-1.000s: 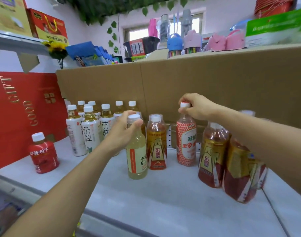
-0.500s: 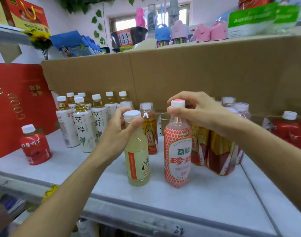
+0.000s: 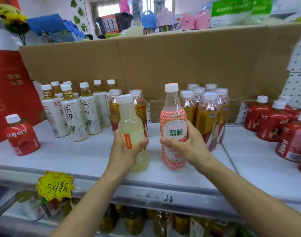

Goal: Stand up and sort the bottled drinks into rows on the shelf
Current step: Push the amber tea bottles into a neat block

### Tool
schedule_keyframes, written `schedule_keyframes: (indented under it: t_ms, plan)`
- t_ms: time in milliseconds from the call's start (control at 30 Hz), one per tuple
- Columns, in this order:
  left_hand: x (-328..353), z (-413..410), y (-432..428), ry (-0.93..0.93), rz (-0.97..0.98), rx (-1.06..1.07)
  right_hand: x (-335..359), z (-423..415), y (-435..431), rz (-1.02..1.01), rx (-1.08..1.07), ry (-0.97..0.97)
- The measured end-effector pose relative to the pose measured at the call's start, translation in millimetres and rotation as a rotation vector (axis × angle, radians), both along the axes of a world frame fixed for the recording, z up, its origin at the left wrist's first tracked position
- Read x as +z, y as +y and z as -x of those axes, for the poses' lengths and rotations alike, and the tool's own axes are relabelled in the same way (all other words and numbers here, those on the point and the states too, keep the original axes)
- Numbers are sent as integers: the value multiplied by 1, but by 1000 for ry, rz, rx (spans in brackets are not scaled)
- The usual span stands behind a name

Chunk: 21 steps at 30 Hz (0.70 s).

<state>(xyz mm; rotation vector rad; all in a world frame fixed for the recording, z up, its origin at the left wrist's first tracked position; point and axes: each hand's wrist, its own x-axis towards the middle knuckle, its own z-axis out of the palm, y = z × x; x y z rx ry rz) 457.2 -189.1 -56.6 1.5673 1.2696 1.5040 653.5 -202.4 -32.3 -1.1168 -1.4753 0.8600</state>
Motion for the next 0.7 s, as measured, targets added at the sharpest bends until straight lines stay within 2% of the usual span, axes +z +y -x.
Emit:
schedule_keyframes:
  t_ms: [200, 333, 700]
  plan:
    - [6, -41, -39, -169, 11, -96, 12, -42, -36, -19, -76, 25]
    - [10, -89, -68, -191, 29, -162, 18, -87, -72, -38, -108, 23]
    - [15, -309, -160, -212, 38, -398, 8, -295, -207, 12, -306, -2]
